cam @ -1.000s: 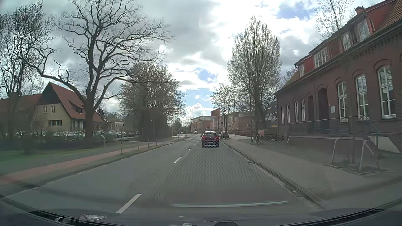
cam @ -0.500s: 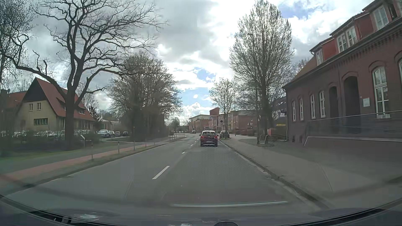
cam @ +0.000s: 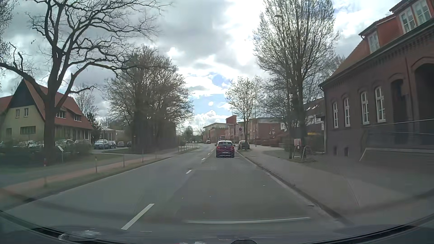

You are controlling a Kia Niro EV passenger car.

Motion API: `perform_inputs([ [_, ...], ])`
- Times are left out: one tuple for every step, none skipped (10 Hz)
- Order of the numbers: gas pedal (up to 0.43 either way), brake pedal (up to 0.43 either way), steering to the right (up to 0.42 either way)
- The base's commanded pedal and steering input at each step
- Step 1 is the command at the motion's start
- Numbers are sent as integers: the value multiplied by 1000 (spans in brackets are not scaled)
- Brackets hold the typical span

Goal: Follow the waypoints while adhering to traffic rules and regulations

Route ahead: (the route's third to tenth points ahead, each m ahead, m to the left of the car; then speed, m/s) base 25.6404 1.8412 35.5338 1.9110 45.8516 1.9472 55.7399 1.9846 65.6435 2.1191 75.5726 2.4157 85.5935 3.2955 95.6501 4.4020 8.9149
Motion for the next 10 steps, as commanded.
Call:
perform_inputs([
  [169, 0, -3],
  [169, 0, -7],
  [169, 0, -8],
  [177, 0, -8],
  [189, 0, -8],
  [189, 0, -6],
  [189, 0, -2],
  [189, 0, -2],
  [189, 0, -2],
  [189, 0, -2],
])
